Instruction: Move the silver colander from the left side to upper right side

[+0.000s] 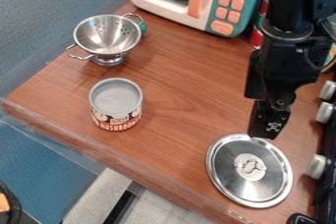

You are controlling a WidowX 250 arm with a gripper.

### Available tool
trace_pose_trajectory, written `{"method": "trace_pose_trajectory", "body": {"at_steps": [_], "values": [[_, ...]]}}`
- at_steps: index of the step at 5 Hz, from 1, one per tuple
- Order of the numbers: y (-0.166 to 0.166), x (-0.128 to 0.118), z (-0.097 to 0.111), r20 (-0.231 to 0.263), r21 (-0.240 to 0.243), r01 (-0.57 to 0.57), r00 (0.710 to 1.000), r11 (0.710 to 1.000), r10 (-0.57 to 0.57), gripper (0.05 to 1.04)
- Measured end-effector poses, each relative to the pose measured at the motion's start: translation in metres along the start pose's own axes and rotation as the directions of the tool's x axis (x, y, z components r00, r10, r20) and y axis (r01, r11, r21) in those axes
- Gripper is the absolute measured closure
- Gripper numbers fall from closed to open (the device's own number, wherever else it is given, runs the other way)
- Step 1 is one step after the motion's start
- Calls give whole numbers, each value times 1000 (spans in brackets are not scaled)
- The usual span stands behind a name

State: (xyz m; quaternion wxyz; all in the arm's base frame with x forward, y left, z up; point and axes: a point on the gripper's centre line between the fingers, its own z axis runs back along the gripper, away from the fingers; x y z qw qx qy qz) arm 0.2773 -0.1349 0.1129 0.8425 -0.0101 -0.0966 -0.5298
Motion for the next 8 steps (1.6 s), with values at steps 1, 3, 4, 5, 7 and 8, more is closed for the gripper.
{"method": "trace_pose_trajectory", "body": {"at_steps": [1,3,4,5,7,8], "values": [[-1,-2,-7,-23,-13,-9,1000,1000,9,84],[56,-61,15,-8,186,-367,927,911,375,84],[70,-88,22,17,323,-483,863,814,505,84],[88,-124,30,23,442,-566,783,696,622,84],[105,-148,25,11,544,-573,735,613,678,84],[106,-152,14,-24,555,-568,719,608,694,84]]}}
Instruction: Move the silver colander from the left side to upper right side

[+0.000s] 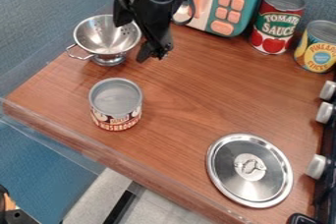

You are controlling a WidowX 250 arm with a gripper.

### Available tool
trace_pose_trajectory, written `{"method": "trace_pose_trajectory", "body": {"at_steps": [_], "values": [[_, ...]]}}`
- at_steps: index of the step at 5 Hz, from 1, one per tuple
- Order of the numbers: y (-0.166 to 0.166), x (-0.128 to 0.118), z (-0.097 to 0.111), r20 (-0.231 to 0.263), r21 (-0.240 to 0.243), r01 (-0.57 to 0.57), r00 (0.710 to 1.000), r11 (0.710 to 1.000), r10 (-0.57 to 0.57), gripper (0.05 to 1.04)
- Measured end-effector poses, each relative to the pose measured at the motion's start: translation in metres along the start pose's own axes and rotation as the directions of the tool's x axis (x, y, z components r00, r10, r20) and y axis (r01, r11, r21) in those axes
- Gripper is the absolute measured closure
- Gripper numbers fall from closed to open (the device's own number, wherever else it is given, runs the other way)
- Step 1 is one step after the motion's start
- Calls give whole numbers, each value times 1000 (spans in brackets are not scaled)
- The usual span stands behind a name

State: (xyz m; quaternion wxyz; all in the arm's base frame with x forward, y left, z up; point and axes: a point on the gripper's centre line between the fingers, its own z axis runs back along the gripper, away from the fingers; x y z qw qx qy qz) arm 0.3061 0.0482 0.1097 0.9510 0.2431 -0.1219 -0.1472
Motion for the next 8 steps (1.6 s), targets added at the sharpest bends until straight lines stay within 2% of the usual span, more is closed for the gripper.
{"method": "trace_pose_trajectory", "body": {"at_steps": [1,2,3,4,5,6,7,8], "values": [[-2,9,-9,-22,-1,-4,1000,1000,4,84],[0,19,-22,-82,10,-22,996,1000,23,84],[7,23,-30,-149,51,-66,986,996,73,84],[8,23,-40,-261,79,-117,956,990,134,84],[11,13,-54,-344,89,-179,918,980,199,84],[14,15,-67,-386,90,-186,899,978,207,130],[21,20,-71,-365,48,-239,900,970,239,413],[22,20,-74,-367,46,-234,900,971,235,707]]}}
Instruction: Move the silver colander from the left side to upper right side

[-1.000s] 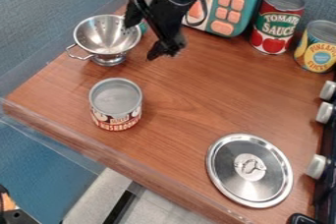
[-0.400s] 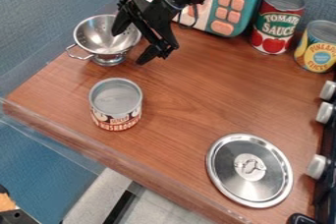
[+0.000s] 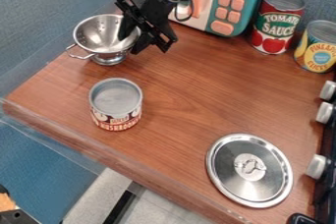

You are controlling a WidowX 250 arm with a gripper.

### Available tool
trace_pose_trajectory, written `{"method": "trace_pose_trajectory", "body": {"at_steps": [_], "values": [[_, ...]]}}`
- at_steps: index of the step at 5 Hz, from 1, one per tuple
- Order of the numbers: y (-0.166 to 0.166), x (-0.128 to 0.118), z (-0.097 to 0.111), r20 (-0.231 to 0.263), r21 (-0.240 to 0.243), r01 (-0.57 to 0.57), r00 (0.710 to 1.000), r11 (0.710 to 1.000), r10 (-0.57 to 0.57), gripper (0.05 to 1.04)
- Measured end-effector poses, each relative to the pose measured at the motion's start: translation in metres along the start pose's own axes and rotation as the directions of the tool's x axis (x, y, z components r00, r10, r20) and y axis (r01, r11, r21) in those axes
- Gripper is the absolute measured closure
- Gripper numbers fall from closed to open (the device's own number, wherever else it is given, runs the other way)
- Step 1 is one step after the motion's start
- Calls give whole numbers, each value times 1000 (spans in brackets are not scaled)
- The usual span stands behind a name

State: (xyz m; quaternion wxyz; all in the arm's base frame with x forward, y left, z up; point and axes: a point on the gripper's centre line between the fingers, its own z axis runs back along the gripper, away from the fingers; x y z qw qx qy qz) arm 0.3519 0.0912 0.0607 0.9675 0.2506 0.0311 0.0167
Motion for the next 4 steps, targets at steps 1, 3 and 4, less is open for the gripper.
{"method": "trace_pose_trajectory", "body": {"at_steps": [1,3,4], "values": [[-1,1,-1,8,7,4,1000,1000,-4,918],[-2,0,-2,8,9,8,1000,1000,-8,1009],[-4,0,4,15,23,57,998,998,-57,1009]]}}
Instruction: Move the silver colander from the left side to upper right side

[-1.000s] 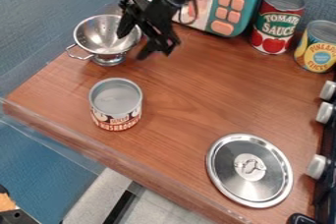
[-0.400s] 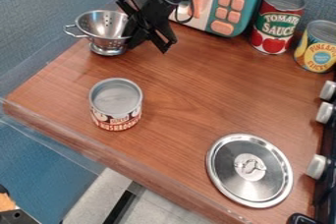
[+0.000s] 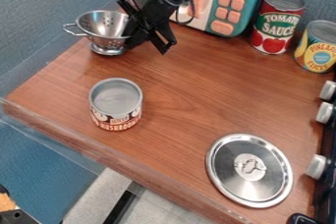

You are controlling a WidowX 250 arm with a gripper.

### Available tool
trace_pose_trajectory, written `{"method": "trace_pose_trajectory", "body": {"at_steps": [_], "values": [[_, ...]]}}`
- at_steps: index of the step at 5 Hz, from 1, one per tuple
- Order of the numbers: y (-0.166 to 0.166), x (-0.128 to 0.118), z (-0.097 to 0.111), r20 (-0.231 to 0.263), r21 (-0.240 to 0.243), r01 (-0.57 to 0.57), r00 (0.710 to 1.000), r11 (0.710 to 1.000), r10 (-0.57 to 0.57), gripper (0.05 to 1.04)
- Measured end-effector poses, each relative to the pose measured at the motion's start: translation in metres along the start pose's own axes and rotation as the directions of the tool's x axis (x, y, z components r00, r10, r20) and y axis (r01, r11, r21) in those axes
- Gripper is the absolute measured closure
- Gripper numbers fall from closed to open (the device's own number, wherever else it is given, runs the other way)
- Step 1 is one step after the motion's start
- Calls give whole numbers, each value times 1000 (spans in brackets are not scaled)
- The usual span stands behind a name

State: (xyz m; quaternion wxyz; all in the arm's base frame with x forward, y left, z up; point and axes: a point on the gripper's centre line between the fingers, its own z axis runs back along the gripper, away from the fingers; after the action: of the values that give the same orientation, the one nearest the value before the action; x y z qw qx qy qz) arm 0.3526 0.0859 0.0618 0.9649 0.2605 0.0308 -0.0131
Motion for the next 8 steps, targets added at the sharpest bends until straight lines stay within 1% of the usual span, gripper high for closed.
{"method": "trace_pose_trajectory", "body": {"at_steps": [1,2,3,4,5,6,7,8], "values": [[-3,0,22,35,28,45,998,999,-46,1009],[-15,0,65,154,44,93,983,995,-99,1009],[-51,1,107,270,44,202,941,978,-206,1009],[-87,8,134,377,30,320,874,947,-307,1009],[-134,11,154,454,55,453,783,890,-426,1009],[-178,13,163,494,82,536,711,840,-501,1009],[-198,15,161,513,112,612,640,783,-573,1009],[-207,18,150,504,116,643,619,757,-603,1009]]}}
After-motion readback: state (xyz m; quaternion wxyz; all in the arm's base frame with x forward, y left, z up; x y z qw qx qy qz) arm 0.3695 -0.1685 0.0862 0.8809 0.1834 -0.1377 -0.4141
